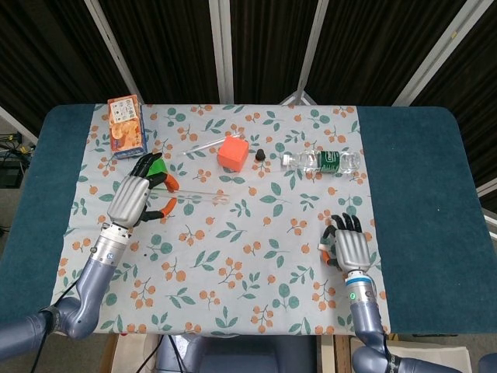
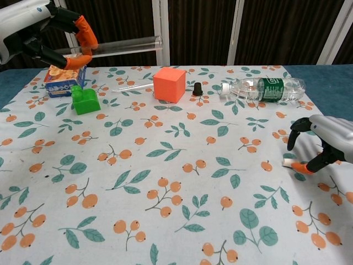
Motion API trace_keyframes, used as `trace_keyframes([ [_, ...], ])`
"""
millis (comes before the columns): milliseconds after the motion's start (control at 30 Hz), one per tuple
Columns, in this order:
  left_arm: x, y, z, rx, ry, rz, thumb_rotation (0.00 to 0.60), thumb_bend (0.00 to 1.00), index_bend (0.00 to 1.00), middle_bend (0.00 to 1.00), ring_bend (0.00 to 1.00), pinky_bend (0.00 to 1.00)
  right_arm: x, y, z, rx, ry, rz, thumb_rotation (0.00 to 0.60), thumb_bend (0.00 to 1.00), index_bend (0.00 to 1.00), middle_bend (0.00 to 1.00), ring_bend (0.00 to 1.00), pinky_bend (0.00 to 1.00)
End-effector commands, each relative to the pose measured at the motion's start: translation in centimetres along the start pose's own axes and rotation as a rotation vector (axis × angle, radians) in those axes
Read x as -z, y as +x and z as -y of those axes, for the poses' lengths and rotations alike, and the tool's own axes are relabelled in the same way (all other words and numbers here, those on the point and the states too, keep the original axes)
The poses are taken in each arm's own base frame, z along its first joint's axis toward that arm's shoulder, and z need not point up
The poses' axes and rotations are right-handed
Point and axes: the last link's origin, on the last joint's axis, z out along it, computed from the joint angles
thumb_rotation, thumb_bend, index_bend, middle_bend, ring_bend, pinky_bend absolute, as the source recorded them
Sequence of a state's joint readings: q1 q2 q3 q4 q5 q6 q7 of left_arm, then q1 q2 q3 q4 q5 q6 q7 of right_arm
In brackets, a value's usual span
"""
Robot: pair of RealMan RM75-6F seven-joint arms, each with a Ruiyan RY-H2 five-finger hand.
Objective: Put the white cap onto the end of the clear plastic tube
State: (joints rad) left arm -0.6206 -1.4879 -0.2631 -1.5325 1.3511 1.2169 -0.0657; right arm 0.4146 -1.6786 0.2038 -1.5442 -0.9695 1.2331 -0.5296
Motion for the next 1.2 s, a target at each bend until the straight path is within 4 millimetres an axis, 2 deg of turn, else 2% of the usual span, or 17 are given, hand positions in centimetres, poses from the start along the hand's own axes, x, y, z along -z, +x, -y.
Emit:
trace_keyframes([
  [33,0.03,-0.06,0.01,0.001,0.000,0.001,0.600,0.82,0.58,0.52,0.08,0.00,0.02,-0.03,0.03,-0.002,-0.002,0.000,0.600,0.33,0.47,0.18,0.08,0.04],
  [500,0.00,0.05,0.23,-0.004,-0.001,-0.001,0.600,0.82,0.58,0.52,0.08,0.00,-0.31,-0.77,-0.59,0.017,-0.038,0.017,0.600,0.33,0.47,0.18,0.08,0.04],
  [633,-0.02,0.05,0.17,-0.005,-0.005,-0.002,0.600,0.82,0.58,0.52,0.08,0.00,-0.33,-0.82,-0.72,0.012,-0.043,0.015,0.600,0.33,0.50,0.18,0.08,0.04],
  [1200,0.18,-0.08,0.65,-0.008,0.005,0.004,0.600,0.82,0.57,0.52,0.08,0.00,-0.66,-0.93,-0.30,0.003,-0.036,0.012,0.600,0.33,0.51,0.18,0.08,0.04],
])
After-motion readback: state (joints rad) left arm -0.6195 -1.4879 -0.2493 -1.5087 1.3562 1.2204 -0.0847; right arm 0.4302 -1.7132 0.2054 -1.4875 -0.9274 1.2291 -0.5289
